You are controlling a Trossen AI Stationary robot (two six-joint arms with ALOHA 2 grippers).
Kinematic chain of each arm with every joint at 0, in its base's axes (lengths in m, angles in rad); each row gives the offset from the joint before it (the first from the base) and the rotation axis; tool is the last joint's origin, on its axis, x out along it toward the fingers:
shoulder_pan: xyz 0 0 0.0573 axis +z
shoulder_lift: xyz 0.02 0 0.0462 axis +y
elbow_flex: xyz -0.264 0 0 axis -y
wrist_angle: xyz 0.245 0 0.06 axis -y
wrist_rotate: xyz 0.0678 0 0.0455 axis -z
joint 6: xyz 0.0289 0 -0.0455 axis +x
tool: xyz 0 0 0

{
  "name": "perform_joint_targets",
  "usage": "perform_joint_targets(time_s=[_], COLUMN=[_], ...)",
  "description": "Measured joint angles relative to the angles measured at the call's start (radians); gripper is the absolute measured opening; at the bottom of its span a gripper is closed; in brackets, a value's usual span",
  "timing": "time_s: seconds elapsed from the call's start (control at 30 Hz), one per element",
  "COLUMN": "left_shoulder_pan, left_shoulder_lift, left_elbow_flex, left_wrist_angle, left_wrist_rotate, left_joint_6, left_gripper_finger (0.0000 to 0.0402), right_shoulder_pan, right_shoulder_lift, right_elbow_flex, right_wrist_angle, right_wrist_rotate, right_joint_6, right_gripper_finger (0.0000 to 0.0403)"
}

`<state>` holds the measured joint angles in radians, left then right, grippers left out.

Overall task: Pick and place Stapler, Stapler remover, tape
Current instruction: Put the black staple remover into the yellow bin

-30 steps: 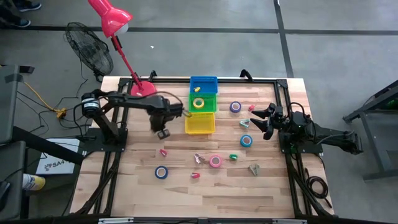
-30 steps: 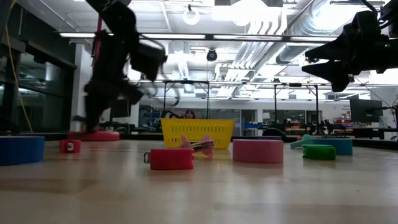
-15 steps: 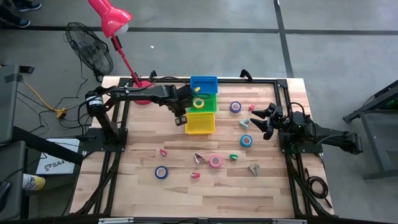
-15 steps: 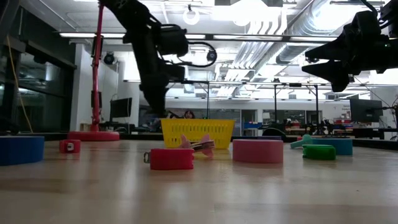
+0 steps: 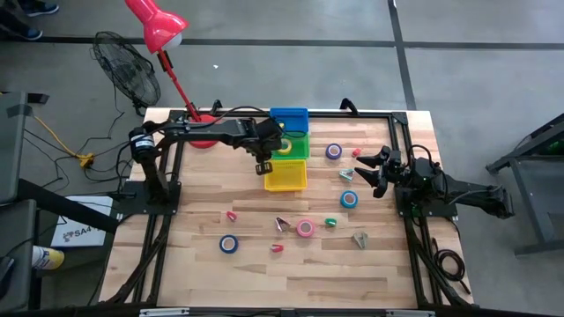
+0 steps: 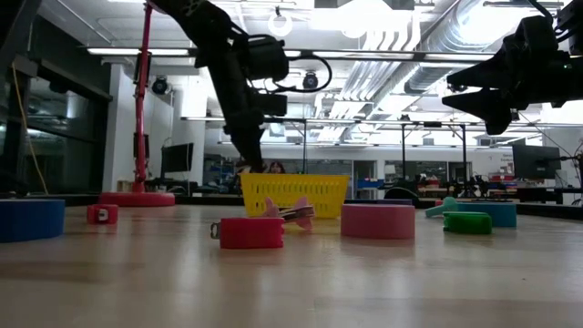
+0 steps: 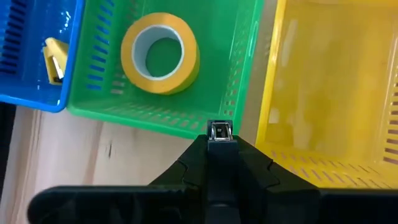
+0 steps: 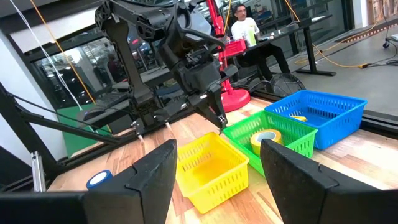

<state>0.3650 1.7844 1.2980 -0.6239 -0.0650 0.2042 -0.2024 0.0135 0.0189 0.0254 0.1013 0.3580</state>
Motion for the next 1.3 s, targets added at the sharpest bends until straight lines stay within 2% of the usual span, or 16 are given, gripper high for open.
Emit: perform_joint_targets(time_s=[0.37,0.6,0.9,1.13,1.3], left_shoulder_pan=[-0.003,-0.033,-0.060,-0.066,-0.085], left_shoulder_lift=[-0.054,-0.053,-0.048,-0.034,-0.011], left_elbow_flex=[0.000,0.000,0.000,0.000,0.000], left_wrist_angle=[-0.001,0.060,0.083,0.089,0.105], left_wrist_rotate=[0.017,0.139,0.168,0.303,0.325], left_joint_6=[0.034,0.251,0.465,0.666,0.788], left_gripper_finger=[0.0044,0.0044,0.0044,0.0044,0.0045], right_shoulder_pan=[0.000,0.000,0.000,0.000,0.000], right_shoulder_lift=[0.000,0.000,0.000,0.000,0.000], right_elbow_flex=[0.000,0.000,0.000,0.000,0.000], right_wrist_angle=[0.000,0.000,0.000,0.000,0.000], right_wrist_rotate=[0.000,0.000,0.000,0.000,0.000], right_joint_6=[0.000,0.000,0.000,0.000,0.000], right_gripper_finger=[0.0222,0.0222,0.0222,0.0222,0.0222])
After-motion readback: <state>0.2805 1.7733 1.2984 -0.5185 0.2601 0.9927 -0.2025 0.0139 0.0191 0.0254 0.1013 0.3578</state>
